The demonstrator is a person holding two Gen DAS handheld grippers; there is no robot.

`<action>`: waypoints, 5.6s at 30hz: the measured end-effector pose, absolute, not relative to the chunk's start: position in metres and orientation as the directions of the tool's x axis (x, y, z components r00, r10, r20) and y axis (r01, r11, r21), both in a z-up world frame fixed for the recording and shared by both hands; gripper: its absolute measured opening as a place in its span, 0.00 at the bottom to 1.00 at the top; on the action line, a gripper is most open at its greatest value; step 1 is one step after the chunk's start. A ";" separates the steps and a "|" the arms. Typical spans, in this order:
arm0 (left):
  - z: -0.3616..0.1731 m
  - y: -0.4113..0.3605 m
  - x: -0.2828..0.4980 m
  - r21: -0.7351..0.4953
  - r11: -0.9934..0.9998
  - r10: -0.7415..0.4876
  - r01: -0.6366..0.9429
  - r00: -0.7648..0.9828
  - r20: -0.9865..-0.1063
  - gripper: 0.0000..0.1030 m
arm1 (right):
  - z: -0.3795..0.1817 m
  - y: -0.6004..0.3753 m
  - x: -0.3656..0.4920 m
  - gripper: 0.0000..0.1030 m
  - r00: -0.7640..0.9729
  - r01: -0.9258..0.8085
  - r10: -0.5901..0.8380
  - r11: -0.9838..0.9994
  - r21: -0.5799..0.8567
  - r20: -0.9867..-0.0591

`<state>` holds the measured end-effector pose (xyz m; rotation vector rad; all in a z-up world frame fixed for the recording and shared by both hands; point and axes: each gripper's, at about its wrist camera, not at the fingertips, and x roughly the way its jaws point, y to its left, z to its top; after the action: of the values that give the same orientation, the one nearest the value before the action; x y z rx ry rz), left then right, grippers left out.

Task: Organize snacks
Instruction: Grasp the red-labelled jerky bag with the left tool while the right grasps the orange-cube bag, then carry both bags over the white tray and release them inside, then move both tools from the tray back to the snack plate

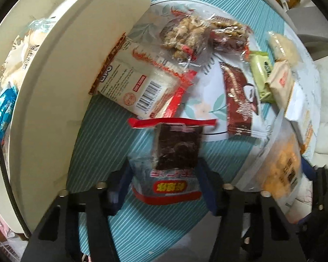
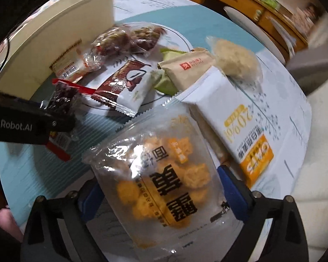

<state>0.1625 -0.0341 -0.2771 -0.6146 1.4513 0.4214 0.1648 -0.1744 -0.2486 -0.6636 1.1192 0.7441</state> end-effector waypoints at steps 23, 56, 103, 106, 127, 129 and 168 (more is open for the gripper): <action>-0.239 -0.068 0.115 -0.142 0.854 -0.118 -0.501 0.080 -0.990 0.46 | -0.250 -0.225 0.136 0.87 -0.112 -0.474 0.205 0.849 0.233 -0.972; -0.056 0.030 0.026 -0.313 0.932 -0.166 -0.183 0.552 -0.817 0.47 | -0.120 -0.149 0.074 0.87 -0.018 -0.291 0.360 0.890 0.350 -0.933; -0.086 0.200 0.014 -0.224 0.945 -0.087 -0.240 0.473 -0.877 0.82 | -0.123 0.011 0.030 1.00 0.062 -0.298 0.568 0.795 0.528 -0.821; -0.086 0.197 0.013 -0.225 0.947 -0.093 -0.229 0.473 -0.876 0.82 | -0.122 0.006 0.027 1.00 0.077 -0.288 0.570 0.798 0.529 -0.818; -0.068 0.099 0.051 -0.209 0.978 -0.183 -0.008 0.453 -0.873 0.82 | -0.103 -0.096 0.016 0.98 0.372 -0.144 0.390 0.921 0.362 -0.842; -0.067 0.085 0.057 -0.221 0.975 -0.203 0.012 0.447 -0.871 0.82 | -0.102 -0.108 0.017 0.97 0.389 -0.134 0.376 0.926 0.352 -0.841; -0.183 -0.077 0.240 -0.104 0.969 -0.080 -0.226 0.111 -0.991 0.82 | -0.142 -0.228 0.142 0.91 0.617 -0.481 0.243 0.869 -0.115 -0.748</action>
<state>0.2397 -0.0768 -0.1827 -0.2530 1.4606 0.1087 0.1419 -0.2283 -0.1416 -0.3201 0.8046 0.4248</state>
